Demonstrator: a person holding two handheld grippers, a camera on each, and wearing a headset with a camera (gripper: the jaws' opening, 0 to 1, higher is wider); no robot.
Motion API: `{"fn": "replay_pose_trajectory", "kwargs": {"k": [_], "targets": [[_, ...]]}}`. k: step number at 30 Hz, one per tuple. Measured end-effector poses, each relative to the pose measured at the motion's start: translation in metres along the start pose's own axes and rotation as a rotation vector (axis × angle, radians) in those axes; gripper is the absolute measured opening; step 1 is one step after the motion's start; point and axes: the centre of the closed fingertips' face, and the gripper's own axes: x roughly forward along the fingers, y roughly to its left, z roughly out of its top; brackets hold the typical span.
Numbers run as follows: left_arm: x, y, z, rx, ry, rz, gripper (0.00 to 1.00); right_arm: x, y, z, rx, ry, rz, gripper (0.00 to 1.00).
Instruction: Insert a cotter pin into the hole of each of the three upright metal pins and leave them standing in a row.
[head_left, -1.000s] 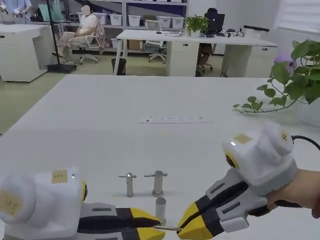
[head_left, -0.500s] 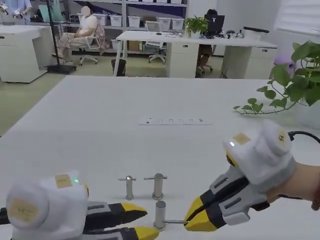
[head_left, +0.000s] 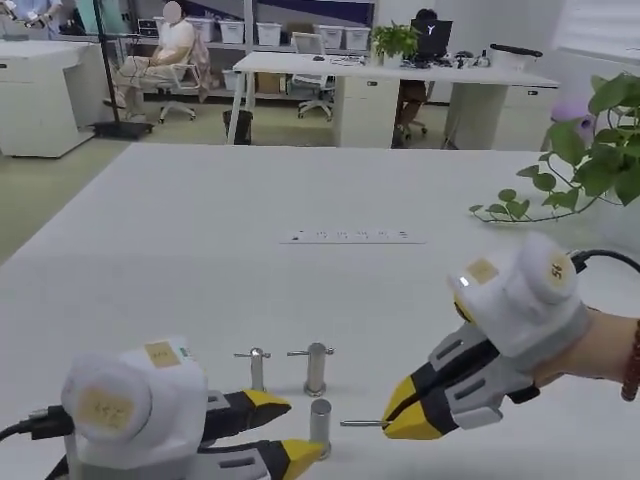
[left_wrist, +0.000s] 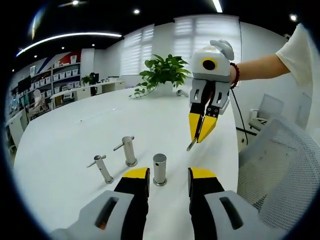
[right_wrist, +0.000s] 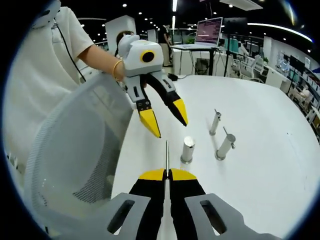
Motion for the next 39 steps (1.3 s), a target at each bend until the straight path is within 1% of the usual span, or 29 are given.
{"fn": "replay_pose_trajectory", "kwargs": {"k": [3, 9, 11, 14, 18, 20, 24, 27, 34, 36, 37, 39], "targets": [[0.006, 0.001, -0.002, -0.001, 0.008, 0.007, 0.29, 0.002, -0.004, -0.002, 0.002, 0.005, -0.005, 0.03], [0.018, 0.003, -0.011, 0.016, 0.054, 0.028, 0.29, 0.006, -0.013, -0.008, -0.019, 0.043, -0.020, 0.03], [0.021, 0.003, -0.012, 0.019, 0.060, 0.031, 0.28, 0.007, -0.015, -0.009, -0.026, 0.052, -0.025, 0.03], [0.025, 0.007, -0.013, 0.018, 0.064, 0.048, 0.27, 0.009, -0.018, -0.012, -0.036, 0.063, -0.024, 0.03], [0.030, 0.010, -0.013, 0.012, 0.063, 0.057, 0.26, 0.011, -0.023, -0.014, -0.043, 0.074, -0.026, 0.03], [0.031, 0.011, -0.015, 0.022, 0.072, 0.072, 0.24, 0.012, -0.026, -0.015, -0.046, 0.077, -0.028, 0.03], [0.035, 0.012, -0.020, 0.032, 0.090, 0.077, 0.22, 0.015, -0.031, -0.018, -0.053, 0.088, -0.038, 0.03], [0.036, 0.011, -0.022, 0.021, 0.094, 0.076, 0.20, 0.018, -0.035, -0.019, -0.050, 0.084, -0.042, 0.03], [0.040, 0.015, -0.020, 0.008, 0.087, 0.077, 0.16, 0.020, -0.039, -0.017, -0.053, 0.073, -0.038, 0.03], [0.040, 0.016, -0.020, 0.005, 0.087, 0.076, 0.12, 0.020, -0.038, -0.016, -0.055, 0.067, -0.030, 0.03], [0.040, 0.014, -0.020, -0.010, 0.085, 0.069, 0.12, 0.020, -0.038, -0.016, -0.057, 0.066, -0.028, 0.03], [0.039, 0.015, -0.020, -0.005, 0.081, 0.069, 0.12, 0.021, -0.038, -0.015, -0.069, 0.068, -0.023, 0.03]]}}
